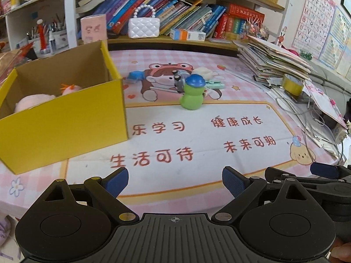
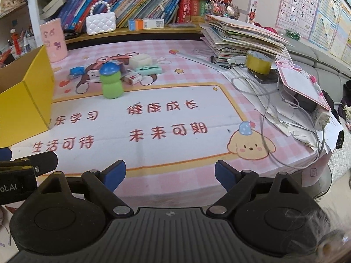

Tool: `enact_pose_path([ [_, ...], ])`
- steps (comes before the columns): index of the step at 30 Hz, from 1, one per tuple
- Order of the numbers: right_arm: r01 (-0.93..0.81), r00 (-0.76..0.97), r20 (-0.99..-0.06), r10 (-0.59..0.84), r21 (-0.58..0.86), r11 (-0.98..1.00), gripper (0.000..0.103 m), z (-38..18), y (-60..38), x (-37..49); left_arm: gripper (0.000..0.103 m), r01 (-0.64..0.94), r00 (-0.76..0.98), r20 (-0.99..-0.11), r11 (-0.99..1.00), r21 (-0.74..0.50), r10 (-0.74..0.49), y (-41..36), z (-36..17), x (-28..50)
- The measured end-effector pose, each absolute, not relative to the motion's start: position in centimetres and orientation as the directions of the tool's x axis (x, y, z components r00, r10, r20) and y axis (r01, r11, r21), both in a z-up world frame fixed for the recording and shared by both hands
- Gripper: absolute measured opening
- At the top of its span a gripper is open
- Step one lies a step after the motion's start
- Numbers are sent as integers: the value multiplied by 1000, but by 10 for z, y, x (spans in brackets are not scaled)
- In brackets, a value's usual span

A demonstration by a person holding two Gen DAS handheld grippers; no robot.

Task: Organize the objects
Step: 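Withdraw both tools from the box back toward the table, then move both tools toward the blue-capped green toy and mint-green stapler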

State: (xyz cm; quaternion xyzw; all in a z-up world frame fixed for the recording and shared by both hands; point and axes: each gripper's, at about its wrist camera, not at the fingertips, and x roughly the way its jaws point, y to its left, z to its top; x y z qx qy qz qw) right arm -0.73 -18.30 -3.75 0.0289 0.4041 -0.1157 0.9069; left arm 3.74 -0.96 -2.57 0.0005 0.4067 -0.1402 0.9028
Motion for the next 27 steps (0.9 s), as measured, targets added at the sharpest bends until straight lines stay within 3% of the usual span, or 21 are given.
enact_pose_path([
  [16,166,683,-724,-100,20,986,85,-32,-235,71,92,206,659,-727,976,-71,-192,-59,-21,95],
  [27,75,730,-683,-8,68,995,77,-24,-266,119,79,156,686,-712,986,-60,-152,-91,-22,137],
])
